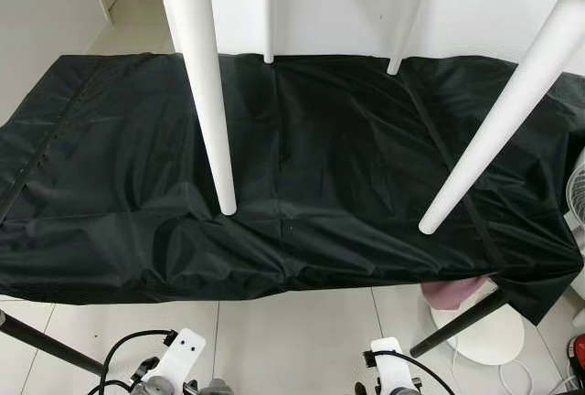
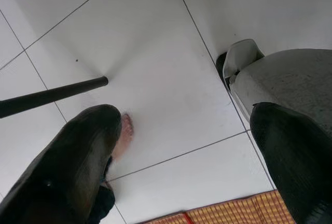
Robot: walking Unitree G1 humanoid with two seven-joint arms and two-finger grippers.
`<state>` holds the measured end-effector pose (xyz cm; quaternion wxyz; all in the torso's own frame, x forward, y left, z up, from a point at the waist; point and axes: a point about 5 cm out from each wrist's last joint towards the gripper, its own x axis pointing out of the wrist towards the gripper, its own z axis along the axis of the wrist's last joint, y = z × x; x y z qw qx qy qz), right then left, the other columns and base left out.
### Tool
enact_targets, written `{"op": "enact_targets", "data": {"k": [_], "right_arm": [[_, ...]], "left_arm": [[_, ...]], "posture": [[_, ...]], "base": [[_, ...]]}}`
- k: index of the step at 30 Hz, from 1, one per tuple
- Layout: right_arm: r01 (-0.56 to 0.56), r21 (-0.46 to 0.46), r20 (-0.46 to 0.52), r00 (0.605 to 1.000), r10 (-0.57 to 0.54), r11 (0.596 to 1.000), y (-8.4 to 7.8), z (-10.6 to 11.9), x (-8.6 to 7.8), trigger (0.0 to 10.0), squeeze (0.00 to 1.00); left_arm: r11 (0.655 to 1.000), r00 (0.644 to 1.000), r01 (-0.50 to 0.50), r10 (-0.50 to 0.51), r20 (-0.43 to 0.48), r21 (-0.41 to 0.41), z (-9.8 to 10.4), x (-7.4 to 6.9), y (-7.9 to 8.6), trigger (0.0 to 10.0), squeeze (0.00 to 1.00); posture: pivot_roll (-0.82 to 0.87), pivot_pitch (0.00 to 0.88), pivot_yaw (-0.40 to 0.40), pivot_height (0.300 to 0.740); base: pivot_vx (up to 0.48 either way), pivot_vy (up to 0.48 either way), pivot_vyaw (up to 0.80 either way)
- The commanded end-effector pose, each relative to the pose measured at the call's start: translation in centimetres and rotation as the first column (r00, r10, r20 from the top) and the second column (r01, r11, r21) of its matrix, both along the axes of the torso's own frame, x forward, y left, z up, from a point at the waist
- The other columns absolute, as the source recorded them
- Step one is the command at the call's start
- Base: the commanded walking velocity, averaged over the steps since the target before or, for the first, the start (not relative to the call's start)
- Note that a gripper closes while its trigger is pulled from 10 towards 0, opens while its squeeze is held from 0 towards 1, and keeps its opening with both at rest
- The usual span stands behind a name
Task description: Building children table
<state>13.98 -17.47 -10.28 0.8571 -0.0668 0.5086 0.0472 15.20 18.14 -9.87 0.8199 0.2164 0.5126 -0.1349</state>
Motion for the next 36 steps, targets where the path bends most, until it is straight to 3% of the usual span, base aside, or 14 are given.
{"op": "enact_targets", "data": {"k": [1,17,36], "right_arm": [[-0.005,-0.011,-0.046,0.999,0.004,1.0,-0.42,-0.33,-0.95,10.0,0.0],[0.009,-0.003,-0.032,0.999,-0.009,1.0,-0.33,-0.16,-0.39,10.0,0.0],[0.053,0.002,-0.014,0.999,-0.053,0.999,-0.29,-0.07,-0.15,10.0,0.0]], "left_arm": [[0.999,0.996,0.02,-0.024,-0.082,-0.049,-0.84,-1.95,-1.53,10.0,0.0],[0.995,0.997,-0.029,0.022,-0.076,-0.097,-0.66,-1.37,-1.82,10.0,0.0],[0.995,0.997,0.008,-0.015,-0.075,-0.098,-0.57,-1.16,-1.73,10.0,0.0]], "posture": [[0.18,0.0,-0.08,0.74],[0.16,0.0,-0.063,0.74],[0.1,0.003,-0.038,0.74]], "base": [[0.0,0.0,0.0],[0.0,0.0,0.0],[0.0,0.0,0.0]]}}
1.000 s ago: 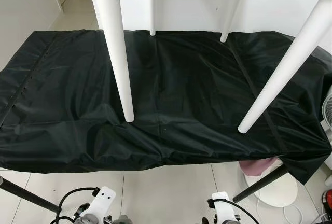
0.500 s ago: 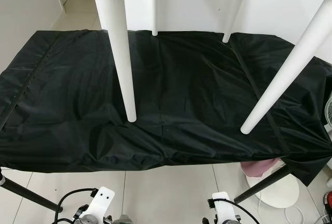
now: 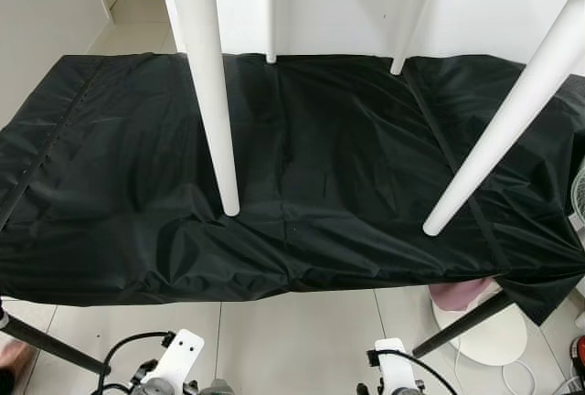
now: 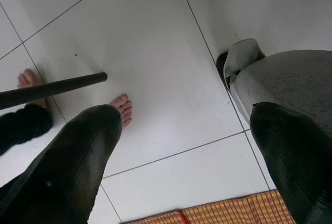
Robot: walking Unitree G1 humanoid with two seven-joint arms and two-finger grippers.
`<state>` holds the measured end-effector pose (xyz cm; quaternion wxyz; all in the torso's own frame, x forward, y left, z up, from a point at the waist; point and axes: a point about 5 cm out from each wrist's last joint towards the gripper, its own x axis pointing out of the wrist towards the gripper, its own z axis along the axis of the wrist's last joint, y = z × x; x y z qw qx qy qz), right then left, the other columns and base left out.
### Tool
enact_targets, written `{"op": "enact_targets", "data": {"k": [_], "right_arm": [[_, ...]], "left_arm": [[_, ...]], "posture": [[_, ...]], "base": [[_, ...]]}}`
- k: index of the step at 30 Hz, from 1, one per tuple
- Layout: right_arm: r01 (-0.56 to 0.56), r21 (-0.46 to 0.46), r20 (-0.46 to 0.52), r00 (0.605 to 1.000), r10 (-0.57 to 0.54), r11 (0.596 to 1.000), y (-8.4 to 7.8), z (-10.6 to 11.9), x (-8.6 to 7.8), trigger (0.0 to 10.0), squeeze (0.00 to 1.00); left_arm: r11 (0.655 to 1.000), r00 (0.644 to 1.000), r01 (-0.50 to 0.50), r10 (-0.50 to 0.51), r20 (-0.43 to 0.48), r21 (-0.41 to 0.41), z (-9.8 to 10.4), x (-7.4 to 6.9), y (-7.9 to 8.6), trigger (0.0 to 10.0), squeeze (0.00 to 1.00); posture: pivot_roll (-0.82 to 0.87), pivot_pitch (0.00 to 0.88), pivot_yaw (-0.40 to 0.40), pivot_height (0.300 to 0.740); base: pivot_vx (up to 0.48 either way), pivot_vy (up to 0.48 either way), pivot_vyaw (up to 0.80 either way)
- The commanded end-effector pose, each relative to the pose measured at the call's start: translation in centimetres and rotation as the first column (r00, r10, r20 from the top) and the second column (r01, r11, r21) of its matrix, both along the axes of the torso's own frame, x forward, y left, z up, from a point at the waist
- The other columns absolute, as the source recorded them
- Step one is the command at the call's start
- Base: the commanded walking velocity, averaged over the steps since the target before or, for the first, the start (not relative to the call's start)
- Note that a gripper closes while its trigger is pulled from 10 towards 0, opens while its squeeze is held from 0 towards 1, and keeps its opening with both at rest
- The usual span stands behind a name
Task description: Building children table
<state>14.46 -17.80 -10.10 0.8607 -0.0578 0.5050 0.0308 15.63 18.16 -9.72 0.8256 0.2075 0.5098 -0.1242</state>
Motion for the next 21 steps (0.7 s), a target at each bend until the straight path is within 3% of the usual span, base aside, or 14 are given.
{"op": "enact_targets", "data": {"k": [1,21], "right_arm": [[0.015,0.002,-0.025,1.0,-0.015,1.0,0.04,-0.26,-0.64,10.0,0.0],[0.008,0.01,-0.034,0.999,-0.008,1.0,0.07,-0.4,-1.08,10.0,0.0]], "left_arm": [[0.995,0.996,0.031,-0.04,-0.085,-0.094,-0.72,-1.57,-1.74,10.0,0.0],[0.995,0.996,0.046,-0.053,-0.075,-0.088,-0.66,-1.22,-2.51,10.0,0.0]], "posture": [[0.1,0.004,-0.036,0.74],[0.11,0.0,-0.031,0.74]], "base": [[0.0,0.0,0.0],[0.0,0.0,0.0]]}}
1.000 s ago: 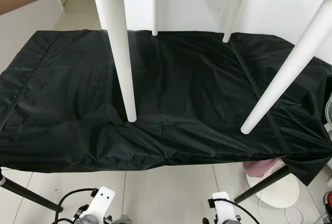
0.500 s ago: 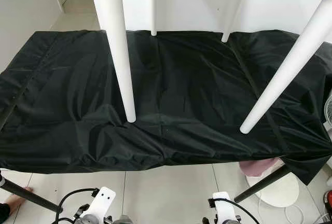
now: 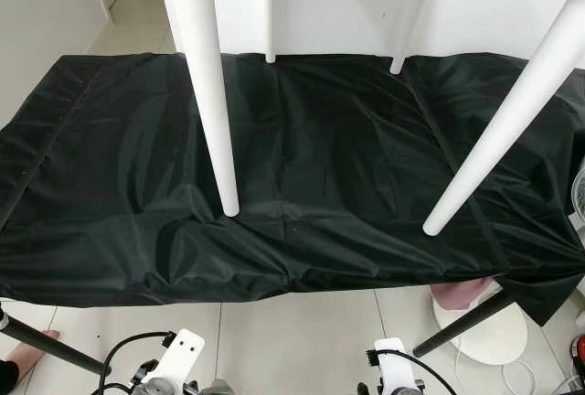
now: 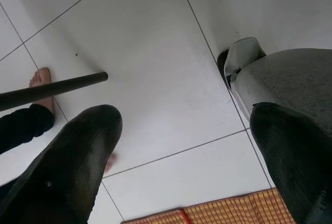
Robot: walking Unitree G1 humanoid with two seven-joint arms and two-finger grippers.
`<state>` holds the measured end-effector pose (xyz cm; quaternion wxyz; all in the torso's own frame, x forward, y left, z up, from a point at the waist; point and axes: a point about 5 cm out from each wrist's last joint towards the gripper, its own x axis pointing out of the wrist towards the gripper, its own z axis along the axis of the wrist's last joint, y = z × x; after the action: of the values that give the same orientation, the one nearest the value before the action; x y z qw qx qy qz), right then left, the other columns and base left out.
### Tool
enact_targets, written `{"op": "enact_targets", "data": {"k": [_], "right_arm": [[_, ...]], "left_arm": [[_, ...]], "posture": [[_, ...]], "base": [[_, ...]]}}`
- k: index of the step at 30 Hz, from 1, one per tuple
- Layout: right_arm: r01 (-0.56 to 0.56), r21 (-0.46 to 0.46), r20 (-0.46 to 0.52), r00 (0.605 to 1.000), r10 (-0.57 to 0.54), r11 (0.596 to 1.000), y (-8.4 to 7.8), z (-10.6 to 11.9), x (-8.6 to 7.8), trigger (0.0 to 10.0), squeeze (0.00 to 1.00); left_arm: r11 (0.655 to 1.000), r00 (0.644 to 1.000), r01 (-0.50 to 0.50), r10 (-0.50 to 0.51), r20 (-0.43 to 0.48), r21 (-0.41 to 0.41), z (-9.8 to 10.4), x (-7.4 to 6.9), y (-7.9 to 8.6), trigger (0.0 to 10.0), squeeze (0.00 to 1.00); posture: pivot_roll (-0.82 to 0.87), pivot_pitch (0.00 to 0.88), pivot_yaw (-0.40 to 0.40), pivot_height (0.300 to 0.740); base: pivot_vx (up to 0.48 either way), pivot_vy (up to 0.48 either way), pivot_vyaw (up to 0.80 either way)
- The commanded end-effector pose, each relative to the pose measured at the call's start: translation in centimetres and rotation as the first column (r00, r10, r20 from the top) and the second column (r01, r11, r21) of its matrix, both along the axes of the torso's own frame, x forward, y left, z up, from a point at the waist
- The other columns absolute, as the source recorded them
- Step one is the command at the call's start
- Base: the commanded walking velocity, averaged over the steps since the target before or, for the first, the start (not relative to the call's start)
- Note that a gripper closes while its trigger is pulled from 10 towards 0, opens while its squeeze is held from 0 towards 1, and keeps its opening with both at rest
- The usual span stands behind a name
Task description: Building children table
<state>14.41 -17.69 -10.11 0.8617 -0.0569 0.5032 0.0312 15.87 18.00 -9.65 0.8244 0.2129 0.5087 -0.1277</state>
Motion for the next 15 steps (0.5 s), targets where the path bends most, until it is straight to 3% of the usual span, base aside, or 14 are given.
{"op": "enact_targets", "data": {"k": [1,8,15], "right_arm": [[0.008,0.008,-0.038,0.999,-0.007,1.0,0.0,-0.4,-1.0,10.0,0.0],[-0.001,0.006,-0.044,0.999,0.001,1.0,-0.2,-0.5,-1.3,10.0,0.0],[-0.002,0.008,-0.046,0.999,0.002,1.0,-0.2,-0.5,-1.4,10.0,0.0]], "left_arm": [[0.995,0.996,0.033,-0.041,-0.076,-0.093,-0.7,-1.5,-2.4,10.0,0.0],[0.996,0.996,0.03,-0.037,-0.077,-0.089,-0.7,-1.5,-2.3,10.0,0.0],[0.997,0.996,0.014,-0.021,-0.092,-0.077,-0.9,-2.3,-0.9,10.0,0.0]], "posture": [[0.11,0.0,-0.031,0.74],[0.11,0.005,-0.035,0.74],[0.11,0.015,-0.037,0.74]], "base": [[0.0,0.0,0.0],[0.0,0.0,0.0],[0.0,0.0,0.0]]}}
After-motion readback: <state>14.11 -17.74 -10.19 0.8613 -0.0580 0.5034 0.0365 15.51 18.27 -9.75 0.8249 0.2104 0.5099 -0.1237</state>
